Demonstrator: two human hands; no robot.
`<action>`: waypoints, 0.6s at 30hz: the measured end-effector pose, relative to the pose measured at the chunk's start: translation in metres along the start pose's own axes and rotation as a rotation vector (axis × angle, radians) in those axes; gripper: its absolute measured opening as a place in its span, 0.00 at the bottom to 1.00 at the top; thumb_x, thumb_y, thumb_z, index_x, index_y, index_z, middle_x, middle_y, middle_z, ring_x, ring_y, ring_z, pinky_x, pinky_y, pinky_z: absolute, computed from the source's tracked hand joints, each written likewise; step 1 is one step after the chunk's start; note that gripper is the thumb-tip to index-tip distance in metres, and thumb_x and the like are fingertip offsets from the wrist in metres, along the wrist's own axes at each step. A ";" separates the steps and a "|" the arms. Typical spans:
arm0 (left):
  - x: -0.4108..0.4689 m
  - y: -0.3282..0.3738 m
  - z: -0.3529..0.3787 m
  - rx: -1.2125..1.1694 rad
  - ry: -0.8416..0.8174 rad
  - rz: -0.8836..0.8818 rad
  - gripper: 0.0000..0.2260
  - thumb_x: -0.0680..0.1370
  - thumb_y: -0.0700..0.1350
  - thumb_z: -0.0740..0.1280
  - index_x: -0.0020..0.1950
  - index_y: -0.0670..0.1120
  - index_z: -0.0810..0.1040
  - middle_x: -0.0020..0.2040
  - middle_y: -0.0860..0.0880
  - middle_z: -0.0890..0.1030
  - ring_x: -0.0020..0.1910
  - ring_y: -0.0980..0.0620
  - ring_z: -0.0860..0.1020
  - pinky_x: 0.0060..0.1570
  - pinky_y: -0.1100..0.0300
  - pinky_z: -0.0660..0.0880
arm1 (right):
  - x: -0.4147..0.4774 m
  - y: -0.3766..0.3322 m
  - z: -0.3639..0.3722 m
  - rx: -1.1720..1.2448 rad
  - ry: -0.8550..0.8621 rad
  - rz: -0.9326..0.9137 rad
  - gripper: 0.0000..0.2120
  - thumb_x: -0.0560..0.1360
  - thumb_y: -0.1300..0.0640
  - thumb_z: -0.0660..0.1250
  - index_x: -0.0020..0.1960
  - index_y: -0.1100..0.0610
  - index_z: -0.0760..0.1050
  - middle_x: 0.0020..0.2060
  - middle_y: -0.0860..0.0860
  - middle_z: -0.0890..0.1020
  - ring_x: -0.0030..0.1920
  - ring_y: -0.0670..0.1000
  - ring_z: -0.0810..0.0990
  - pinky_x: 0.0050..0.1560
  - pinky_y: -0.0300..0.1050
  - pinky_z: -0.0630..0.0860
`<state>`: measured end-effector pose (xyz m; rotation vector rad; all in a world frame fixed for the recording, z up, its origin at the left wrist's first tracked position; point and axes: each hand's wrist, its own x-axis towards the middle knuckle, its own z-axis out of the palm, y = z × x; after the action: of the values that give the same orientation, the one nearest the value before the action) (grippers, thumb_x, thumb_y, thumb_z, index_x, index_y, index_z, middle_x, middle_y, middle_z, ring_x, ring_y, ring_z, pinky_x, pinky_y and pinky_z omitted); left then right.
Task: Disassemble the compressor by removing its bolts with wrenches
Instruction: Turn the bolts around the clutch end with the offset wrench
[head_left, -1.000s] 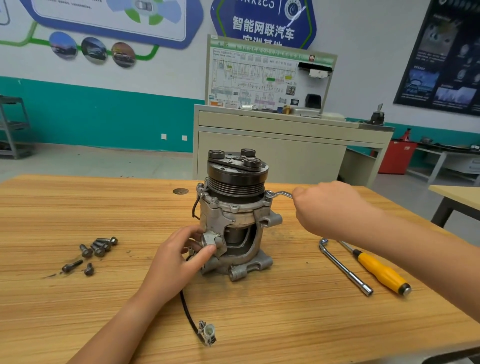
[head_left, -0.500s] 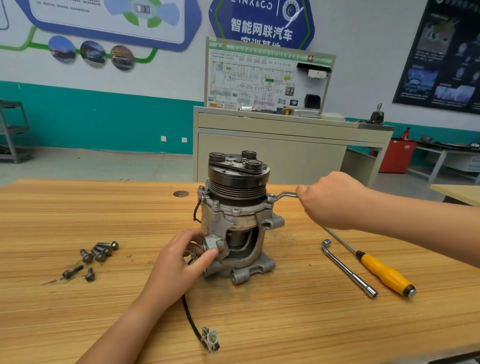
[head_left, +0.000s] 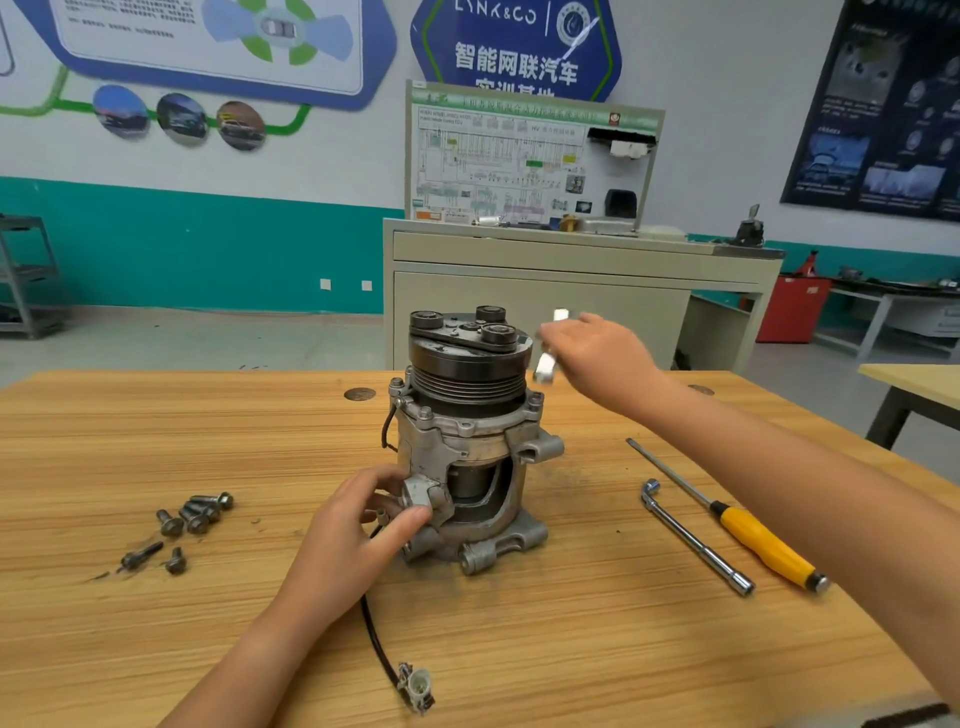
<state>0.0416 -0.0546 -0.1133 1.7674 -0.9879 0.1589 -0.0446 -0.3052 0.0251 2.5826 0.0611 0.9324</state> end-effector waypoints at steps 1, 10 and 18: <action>0.000 0.000 0.000 0.005 0.000 -0.001 0.14 0.72 0.46 0.72 0.51 0.60 0.73 0.49 0.57 0.79 0.46 0.64 0.78 0.45 0.75 0.70 | -0.005 0.004 -0.006 0.052 0.053 0.145 0.07 0.74 0.68 0.64 0.51 0.68 0.76 0.36 0.62 0.81 0.34 0.61 0.80 0.35 0.51 0.74; -0.001 0.004 -0.001 0.004 -0.001 -0.006 0.13 0.72 0.48 0.71 0.51 0.61 0.72 0.49 0.57 0.78 0.46 0.64 0.77 0.45 0.73 0.71 | -0.068 -0.034 -0.061 -0.076 -0.400 0.398 0.08 0.80 0.56 0.51 0.55 0.54 0.66 0.28 0.47 0.69 0.27 0.48 0.68 0.25 0.43 0.58; -0.002 0.007 -0.002 0.000 -0.003 -0.009 0.13 0.72 0.47 0.71 0.51 0.60 0.72 0.50 0.57 0.78 0.46 0.65 0.77 0.47 0.69 0.72 | -0.048 -0.065 -0.076 -0.369 -0.522 0.227 0.21 0.75 0.65 0.58 0.66 0.60 0.60 0.26 0.49 0.62 0.24 0.48 0.59 0.22 0.41 0.54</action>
<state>0.0363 -0.0526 -0.1077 1.7725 -0.9819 0.1513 -0.1237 -0.2271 0.0247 2.4220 -0.5059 0.2723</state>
